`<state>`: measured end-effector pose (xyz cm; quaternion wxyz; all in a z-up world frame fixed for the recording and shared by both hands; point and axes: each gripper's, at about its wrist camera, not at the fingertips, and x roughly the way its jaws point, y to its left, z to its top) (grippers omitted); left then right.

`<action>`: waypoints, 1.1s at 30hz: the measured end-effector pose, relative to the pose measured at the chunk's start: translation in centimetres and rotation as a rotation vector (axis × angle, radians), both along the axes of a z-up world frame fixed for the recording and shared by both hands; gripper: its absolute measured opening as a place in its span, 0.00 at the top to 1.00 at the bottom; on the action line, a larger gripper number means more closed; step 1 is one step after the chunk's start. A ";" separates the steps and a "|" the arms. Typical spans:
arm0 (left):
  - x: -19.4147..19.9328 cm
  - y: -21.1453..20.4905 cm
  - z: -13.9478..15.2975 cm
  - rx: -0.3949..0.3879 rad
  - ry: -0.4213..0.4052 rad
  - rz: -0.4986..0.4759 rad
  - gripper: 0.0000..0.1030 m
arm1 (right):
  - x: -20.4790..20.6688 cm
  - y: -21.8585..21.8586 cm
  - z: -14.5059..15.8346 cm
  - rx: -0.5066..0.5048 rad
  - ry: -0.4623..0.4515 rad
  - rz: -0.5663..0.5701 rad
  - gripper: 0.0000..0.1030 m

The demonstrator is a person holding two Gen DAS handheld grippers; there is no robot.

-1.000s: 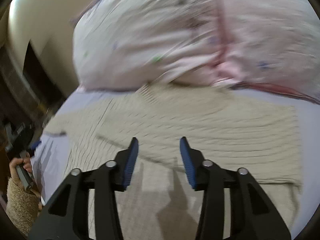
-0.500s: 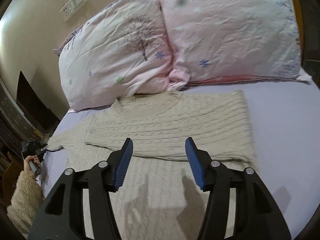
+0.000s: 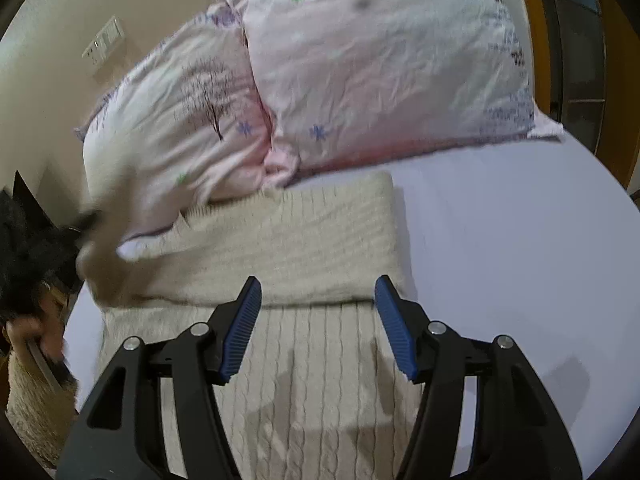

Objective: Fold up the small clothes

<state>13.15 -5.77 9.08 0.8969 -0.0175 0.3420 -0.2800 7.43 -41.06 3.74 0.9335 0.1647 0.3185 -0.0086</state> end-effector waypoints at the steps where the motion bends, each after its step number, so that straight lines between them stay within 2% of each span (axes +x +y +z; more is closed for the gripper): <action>1: -0.5 -3.0 -2.0 0.071 0.043 -0.065 0.94 | -0.5 -0.2 -0.1 0.010 0.008 0.007 0.43; 3: -1.2 -4.0 -3.8 0.112 0.087 -0.079 0.94 | -2.6 -0.8 0.1 0.019 0.003 0.041 0.42; 4: -1.7 -3.2 -3.8 0.110 0.084 -0.065 0.94 | -4.3 -1.2 0.3 0.014 -0.008 0.066 0.42; 6: -3.7 0.5 -2.8 0.063 0.067 -0.031 0.92 | -7.7 -1.5 0.3 0.035 -0.034 0.140 0.34; 7: -5.4 2.9 -2.1 0.031 0.055 -0.011 0.88 | -9.6 -1.7 -0.1 0.063 -0.040 0.191 0.29; 8: -6.5 4.5 -1.6 0.016 0.043 0.004 0.83 | -11.0 -1.7 -0.4 0.085 -0.045 0.227 0.28; 10: -10.0 8.8 -0.5 -0.014 0.007 0.038 0.49 | -14.6 -1.9 -1.8 0.139 -0.045 0.299 0.28; 12: -13.9 12.8 -0.2 -0.024 -0.007 0.091 0.40 | -17.6 -2.1 -3.9 0.179 -0.008 0.320 0.29; 14: -17.9 16.7 -1.3 -0.024 0.031 0.143 0.40 | -19.2 -2.8 -6.7 0.232 0.085 0.273 0.42; 16: -20.5 19.5 -3.1 -0.055 0.094 0.180 0.40 | -19.5 -3.8 -9.3 0.337 0.148 0.237 0.46; 18: -22.5 22.0 -5.5 -0.129 0.168 0.210 0.40 | -19.1 -4.6 -12.4 0.502 0.197 0.228 0.49; 21: -23.8 23.3 -8.7 -0.256 0.252 0.211 0.40 | -17.5 -3.4 -14.4 0.609 0.185 0.301 0.52; 24: -23.6 21.8 -10.9 -0.311 0.287 0.161 0.40 | -16.4 -2.2 -14.7 0.659 0.141 0.372 0.58; 26: -23.5 20.6 -11.7 -0.321 0.300 0.130 0.40 | -16.0 -1.7 -15.0 0.695 0.123 0.413 0.88; 27: -23.1 19.8 -11.9 -0.322 0.303 0.117 0.41 | -15.9 -1.5 -15.0 0.704 0.107 0.427 0.88; 29: -22.5 19.0 -12.3 -0.338 0.308 0.111 0.49 | -15.9 -1.4 -14.6 0.692 0.079 0.436 0.89; 31: -22.3 18.7 -12.4 -0.368 0.322 0.101 0.84 | -16.4 -1.1 -12.8 0.665 0.021 0.457 0.89; 33: -22.3 18.5 -11.6 -0.388 0.333 0.093 0.88 | -16.7 -1.1 -9.9 0.616 -0.047 0.477 0.90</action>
